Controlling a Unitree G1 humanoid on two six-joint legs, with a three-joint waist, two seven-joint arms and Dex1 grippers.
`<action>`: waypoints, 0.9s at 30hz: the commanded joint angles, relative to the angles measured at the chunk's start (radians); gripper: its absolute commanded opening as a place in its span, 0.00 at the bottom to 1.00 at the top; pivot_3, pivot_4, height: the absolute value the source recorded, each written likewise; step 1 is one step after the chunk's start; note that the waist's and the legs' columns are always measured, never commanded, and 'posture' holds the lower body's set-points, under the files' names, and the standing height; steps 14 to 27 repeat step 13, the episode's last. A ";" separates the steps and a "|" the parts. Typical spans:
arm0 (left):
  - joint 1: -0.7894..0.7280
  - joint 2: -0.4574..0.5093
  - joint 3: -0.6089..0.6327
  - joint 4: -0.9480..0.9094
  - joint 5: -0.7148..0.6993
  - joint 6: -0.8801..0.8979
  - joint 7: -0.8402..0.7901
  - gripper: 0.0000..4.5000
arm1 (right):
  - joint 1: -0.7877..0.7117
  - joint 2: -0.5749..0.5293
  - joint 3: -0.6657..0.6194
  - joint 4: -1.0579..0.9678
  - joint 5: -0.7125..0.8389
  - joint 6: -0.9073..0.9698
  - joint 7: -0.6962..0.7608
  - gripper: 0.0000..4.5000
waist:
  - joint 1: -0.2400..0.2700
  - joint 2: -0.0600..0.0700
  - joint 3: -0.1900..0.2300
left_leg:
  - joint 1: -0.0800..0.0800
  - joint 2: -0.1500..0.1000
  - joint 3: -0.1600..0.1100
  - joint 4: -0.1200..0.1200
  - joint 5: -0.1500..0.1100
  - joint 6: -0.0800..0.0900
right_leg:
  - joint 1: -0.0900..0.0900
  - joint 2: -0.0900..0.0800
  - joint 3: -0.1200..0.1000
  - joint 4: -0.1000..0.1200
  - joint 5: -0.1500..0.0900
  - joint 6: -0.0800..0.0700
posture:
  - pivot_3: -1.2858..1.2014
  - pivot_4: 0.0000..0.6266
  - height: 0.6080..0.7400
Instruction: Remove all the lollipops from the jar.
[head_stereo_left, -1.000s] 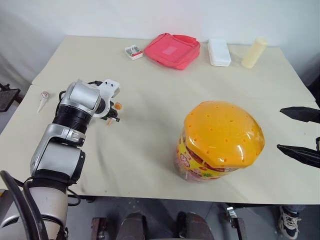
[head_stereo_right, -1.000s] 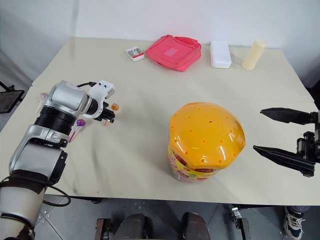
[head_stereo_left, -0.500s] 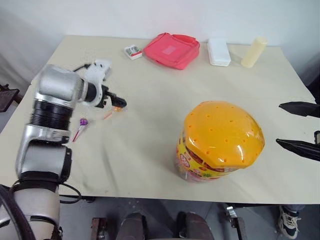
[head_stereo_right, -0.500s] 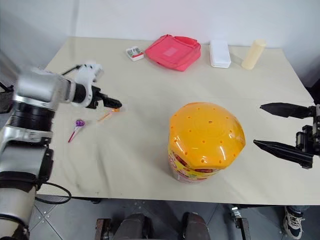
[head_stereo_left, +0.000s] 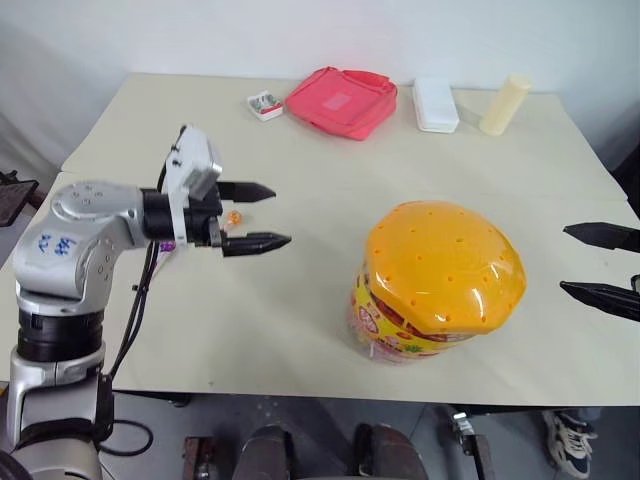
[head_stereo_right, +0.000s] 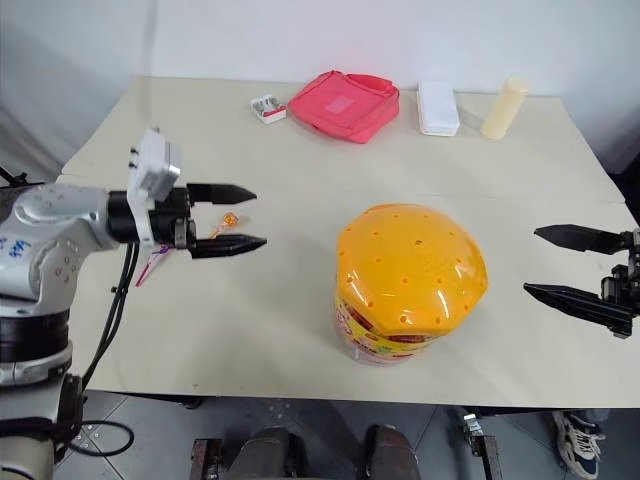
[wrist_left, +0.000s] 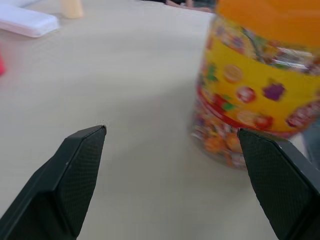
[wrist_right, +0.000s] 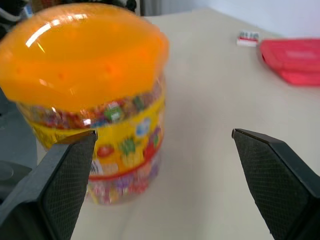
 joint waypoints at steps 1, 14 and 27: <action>0.065 -0.008 0.027 -0.054 -0.029 -0.021 0.041 0.99 | 0.003 -0.032 0.012 0.059 -0.035 -0.040 0.066 1.00 | 0.001 0.000 0.000 | -0.001 0.000 0.000 0.000 0.000 0.000 | 0.000 0.000 0.000 0.000 0.000 0.000 | 0.52 0.24 1.00; 0.280 -0.035 0.055 -0.135 -0.153 -0.100 0.035 0.99 | 0.116 0.023 0.050 0.045 -0.090 -0.106 0.027 1.00 | 0.005 0.001 0.000 | 0.000 0.000 -0.001 0.000 0.000 0.000 | 0.001 0.000 0.001 -0.001 0.000 0.000 | 0.52 0.24 1.00; 0.280 -0.035 0.055 -0.135 -0.153 -0.100 0.035 0.99 | 0.116 0.023 0.050 0.045 -0.090 -0.106 0.027 1.00 | 0.005 0.001 0.000 | 0.000 0.000 -0.001 0.000 0.000 0.000 | 0.001 0.000 0.001 -0.001 0.000 0.000 | 0.52 0.24 1.00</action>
